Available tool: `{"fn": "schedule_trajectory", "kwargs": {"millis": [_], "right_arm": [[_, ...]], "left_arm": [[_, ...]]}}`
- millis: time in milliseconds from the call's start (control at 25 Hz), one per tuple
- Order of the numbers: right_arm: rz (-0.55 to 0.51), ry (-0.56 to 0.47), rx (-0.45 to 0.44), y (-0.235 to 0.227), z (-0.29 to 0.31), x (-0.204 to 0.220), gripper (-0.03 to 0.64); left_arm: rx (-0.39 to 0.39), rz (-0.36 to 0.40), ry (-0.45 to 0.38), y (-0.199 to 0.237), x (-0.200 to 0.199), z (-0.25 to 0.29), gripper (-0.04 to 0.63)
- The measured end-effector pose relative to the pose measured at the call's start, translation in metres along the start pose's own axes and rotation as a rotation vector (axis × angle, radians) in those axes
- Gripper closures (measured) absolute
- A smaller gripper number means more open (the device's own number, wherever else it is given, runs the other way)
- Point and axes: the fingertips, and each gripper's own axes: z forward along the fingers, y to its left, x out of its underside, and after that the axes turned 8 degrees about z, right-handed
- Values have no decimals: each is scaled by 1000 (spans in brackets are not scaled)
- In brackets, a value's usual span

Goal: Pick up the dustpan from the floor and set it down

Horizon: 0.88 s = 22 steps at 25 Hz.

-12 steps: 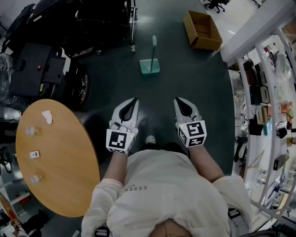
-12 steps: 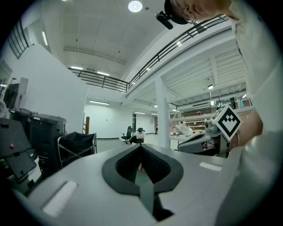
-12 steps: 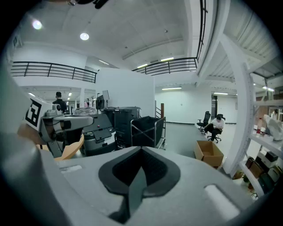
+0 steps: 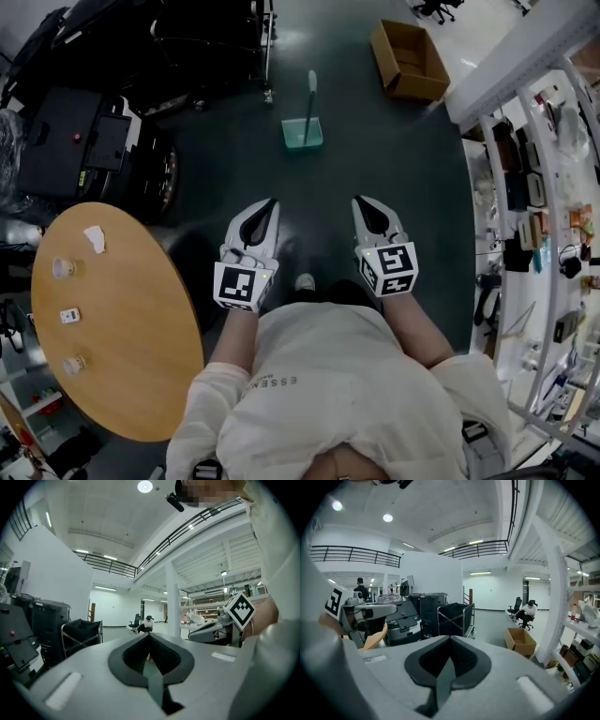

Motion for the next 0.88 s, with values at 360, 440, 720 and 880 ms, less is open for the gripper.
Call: {"fn": "schedule_trajectory", "kwargs": {"millis": [360, 440, 720, 880], "right_arm": [[34, 5, 16, -6, 19, -4, 626], [37, 17, 13, -9, 29, -3, 626], [56, 52, -4, -30, 98, -13, 626], [60, 68, -9, -51, 157, -34, 626]], "left_arm": [[-41, -25, 15, 23, 6, 1, 588], [-43, -38, 26, 28, 8, 6, 588], [-93, -50, 58, 73, 22, 47, 588], [-121, -58, 70, 115, 28, 90, 588]]}}
